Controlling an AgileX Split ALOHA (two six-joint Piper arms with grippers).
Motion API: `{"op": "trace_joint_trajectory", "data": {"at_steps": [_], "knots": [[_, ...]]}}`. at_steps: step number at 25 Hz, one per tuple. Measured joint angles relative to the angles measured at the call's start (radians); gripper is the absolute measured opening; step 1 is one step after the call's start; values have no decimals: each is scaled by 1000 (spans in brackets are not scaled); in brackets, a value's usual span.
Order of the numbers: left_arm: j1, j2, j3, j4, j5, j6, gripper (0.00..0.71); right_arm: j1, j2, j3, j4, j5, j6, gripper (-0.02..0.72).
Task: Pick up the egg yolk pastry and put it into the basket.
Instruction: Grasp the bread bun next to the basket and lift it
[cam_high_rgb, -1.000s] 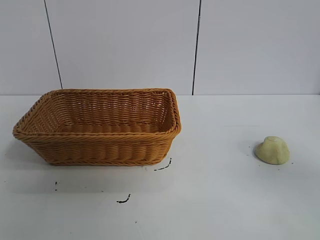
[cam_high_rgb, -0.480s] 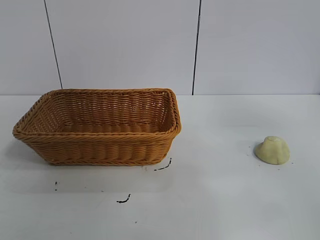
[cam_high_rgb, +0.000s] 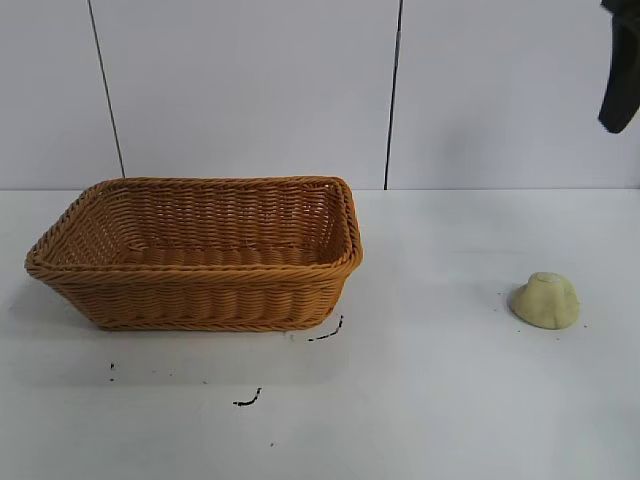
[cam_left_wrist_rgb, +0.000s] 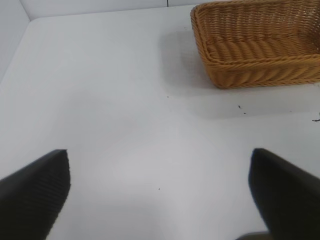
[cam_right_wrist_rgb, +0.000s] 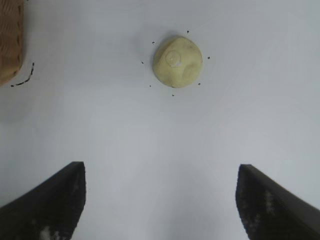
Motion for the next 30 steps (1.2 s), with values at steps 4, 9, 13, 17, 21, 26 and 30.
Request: {"op": "trace_joint_trajectory", "data": {"at_steps": [4,9,13,17,21,26,30], "knots": [[0,0,0,0,0,0,697,0,104,-8,0,-27,0,592],[0,0,0,0,0,0,697,0,221,-8,-5,-87,0,592],[0,0,0,0,0,0,697,0,289,-8,-8,-145,0,592],[0,0,0,0,0,0,697,0,332,-8,-8,-183,0,592],[0,0,0,0,0,0,697,0,347,-8,-8,-202,0,592],[0,0,0,0,0,0,697,0,348,-10,-11,-214,0,592],[0,0,0,0,0,0,697,0,348,-10,-11,-210,0,592]]}}
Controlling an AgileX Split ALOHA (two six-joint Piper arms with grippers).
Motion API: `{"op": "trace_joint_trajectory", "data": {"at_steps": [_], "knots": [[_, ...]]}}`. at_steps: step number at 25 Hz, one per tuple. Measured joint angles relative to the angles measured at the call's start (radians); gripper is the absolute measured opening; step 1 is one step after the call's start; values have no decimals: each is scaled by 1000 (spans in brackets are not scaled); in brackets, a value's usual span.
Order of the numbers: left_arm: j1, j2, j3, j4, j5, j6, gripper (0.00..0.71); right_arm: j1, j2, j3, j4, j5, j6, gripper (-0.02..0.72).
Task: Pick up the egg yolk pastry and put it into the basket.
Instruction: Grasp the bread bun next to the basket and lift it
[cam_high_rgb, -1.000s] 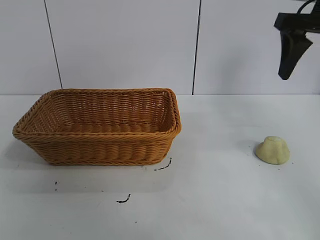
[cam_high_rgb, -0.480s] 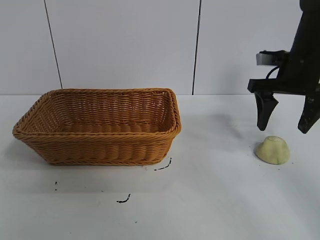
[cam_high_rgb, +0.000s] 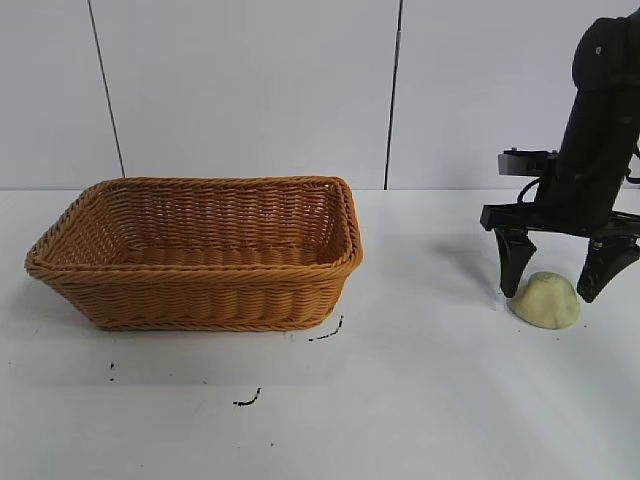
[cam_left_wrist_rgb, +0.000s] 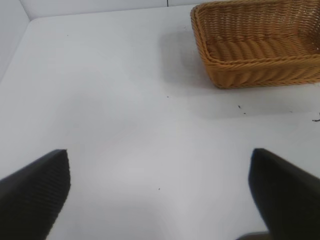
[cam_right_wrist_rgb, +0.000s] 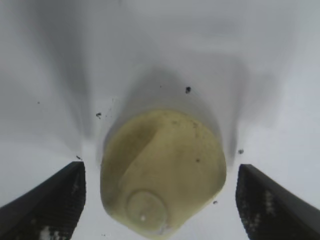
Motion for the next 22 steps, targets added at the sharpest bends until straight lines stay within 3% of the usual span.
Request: {"op": "trace_joint_trajectory", "data": {"at_steps": [9,16,22], "knots": [[0,0,0,0,0,0,697,0,0,0,0,5,-1,492],[0,0,0,0,0,0,697,0,0,0,0,2,-2,288],[0,0,0,0,0,0,697,0,1,0,0,-6,-3,244]]}}
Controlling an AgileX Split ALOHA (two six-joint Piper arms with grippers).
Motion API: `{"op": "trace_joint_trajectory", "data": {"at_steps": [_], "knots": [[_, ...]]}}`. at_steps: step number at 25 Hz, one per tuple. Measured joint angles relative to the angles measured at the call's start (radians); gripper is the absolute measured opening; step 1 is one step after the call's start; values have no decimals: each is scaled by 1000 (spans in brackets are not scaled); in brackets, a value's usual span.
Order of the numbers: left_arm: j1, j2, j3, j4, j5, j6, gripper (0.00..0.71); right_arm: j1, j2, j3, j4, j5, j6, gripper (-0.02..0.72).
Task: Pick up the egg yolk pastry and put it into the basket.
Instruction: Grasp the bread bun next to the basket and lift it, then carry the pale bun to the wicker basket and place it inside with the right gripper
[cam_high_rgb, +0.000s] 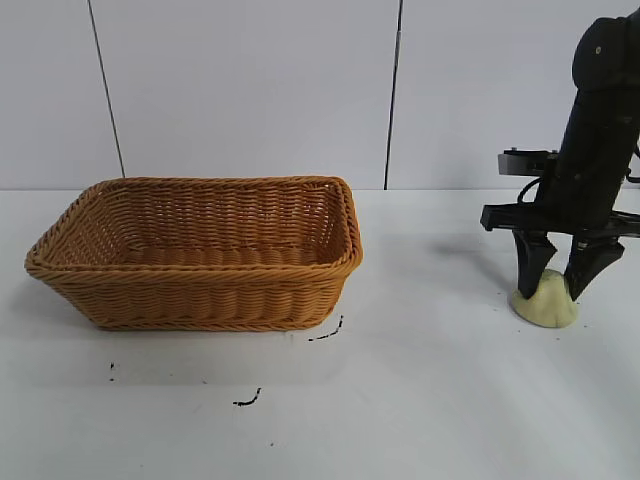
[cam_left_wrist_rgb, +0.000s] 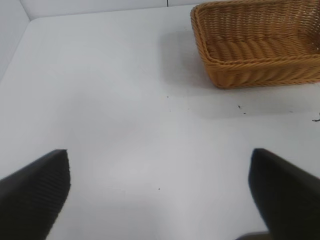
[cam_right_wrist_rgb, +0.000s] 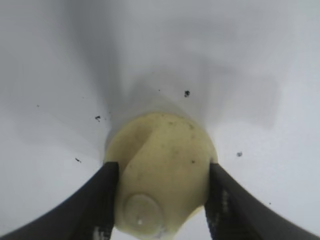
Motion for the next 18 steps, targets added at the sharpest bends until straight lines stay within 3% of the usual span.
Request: {"op": "trace_joint_trajectory", "data": {"at_steps": [7,18], "knots": [[0,0,0,0,0,0,697,0,0,-1,0,-3,-4,115],[0,0,0,0,0,0,697,0,-67,-4,0,33,-8,97]]}}
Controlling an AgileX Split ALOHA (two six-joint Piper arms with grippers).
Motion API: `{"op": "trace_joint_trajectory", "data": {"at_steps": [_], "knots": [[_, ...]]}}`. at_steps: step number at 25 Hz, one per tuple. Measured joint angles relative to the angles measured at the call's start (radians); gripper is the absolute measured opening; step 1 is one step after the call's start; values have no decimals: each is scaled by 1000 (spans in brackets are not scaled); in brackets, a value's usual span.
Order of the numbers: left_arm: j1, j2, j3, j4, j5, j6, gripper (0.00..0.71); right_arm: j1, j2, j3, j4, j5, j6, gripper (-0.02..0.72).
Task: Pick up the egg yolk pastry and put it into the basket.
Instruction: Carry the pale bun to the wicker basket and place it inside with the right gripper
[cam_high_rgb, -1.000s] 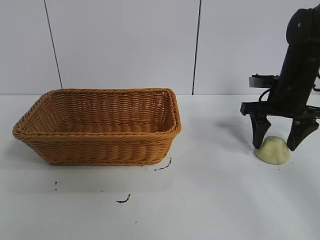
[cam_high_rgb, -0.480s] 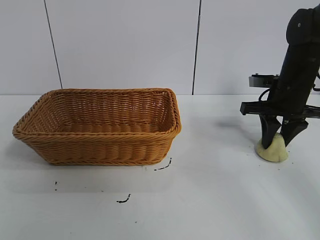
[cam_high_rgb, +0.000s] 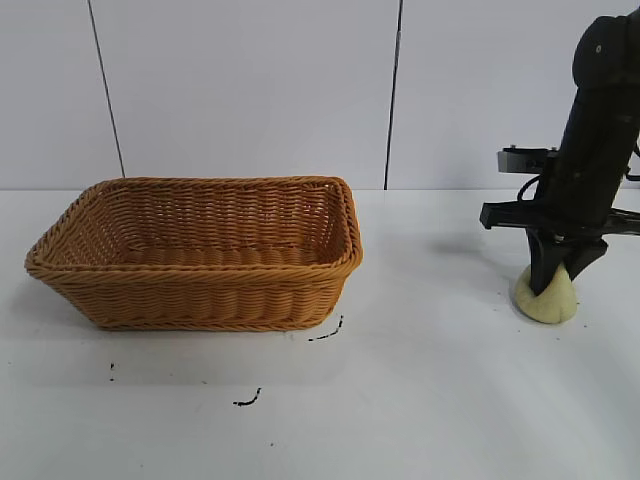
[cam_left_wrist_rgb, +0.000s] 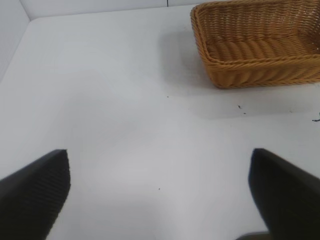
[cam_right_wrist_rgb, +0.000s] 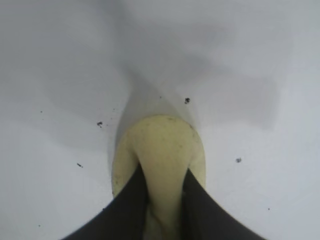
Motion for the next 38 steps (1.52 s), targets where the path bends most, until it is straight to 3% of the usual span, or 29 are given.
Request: {"op": "trace_joint_trajectory", "data": {"at_steps": [6,11,19,23,29,38], "knots": [[0,0,0,0,0,0,697,0,-145,-32,0,71,-26,97],[0,0,0,0,0,0,697,0,-176,-188,0,169,-34,97],[0,0,0,0,0,0,697,3,-176,-299,0,188,-35,97],[0,0,0,0,0,0,697,47,-174,-300,-12,169,-42,97],[0,0,0,0,0,0,697,203,-174,-300,-12,108,-46,96],[0,0,0,0,0,0,697,463,-163,-300,-10,-62,-49,96]]}}
